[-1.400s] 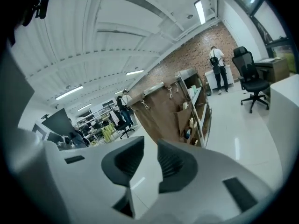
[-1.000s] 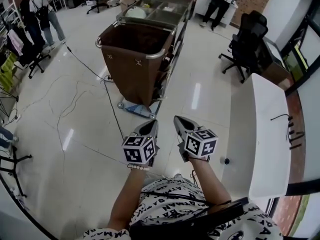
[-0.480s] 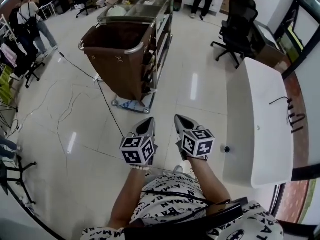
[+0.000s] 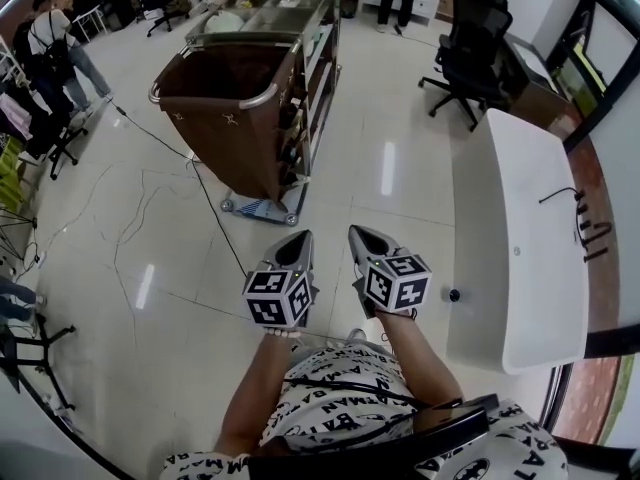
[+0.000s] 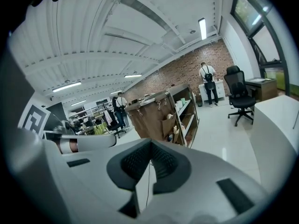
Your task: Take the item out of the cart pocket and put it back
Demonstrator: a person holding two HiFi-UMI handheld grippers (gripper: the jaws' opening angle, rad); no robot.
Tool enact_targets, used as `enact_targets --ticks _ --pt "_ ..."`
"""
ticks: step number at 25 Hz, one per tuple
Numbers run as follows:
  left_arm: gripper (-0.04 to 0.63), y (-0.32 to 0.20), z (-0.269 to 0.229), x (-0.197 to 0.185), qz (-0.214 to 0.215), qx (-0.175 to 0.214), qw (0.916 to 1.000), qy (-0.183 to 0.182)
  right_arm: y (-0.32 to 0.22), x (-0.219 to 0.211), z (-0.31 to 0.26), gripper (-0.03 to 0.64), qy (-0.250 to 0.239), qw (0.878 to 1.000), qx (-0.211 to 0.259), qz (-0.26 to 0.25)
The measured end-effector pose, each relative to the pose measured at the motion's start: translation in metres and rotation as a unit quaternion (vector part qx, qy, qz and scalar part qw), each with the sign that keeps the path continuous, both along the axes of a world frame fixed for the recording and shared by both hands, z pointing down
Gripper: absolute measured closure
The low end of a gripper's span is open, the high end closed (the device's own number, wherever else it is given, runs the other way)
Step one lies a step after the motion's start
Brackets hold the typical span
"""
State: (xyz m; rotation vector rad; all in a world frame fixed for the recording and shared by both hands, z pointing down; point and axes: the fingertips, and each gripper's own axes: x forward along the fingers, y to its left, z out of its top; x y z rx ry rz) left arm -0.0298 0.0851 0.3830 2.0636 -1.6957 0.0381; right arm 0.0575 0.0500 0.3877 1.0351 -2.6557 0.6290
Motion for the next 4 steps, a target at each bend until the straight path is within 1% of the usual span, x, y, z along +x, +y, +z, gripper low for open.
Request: enact_targets --ticks 4 --pt "0.594 -0.0006 0.0016 -0.007 -0.008 0.002 1.0 0.002 0.0022 -0.0069 0.002 0.614 0.0 1.0 0.0 -0.009"
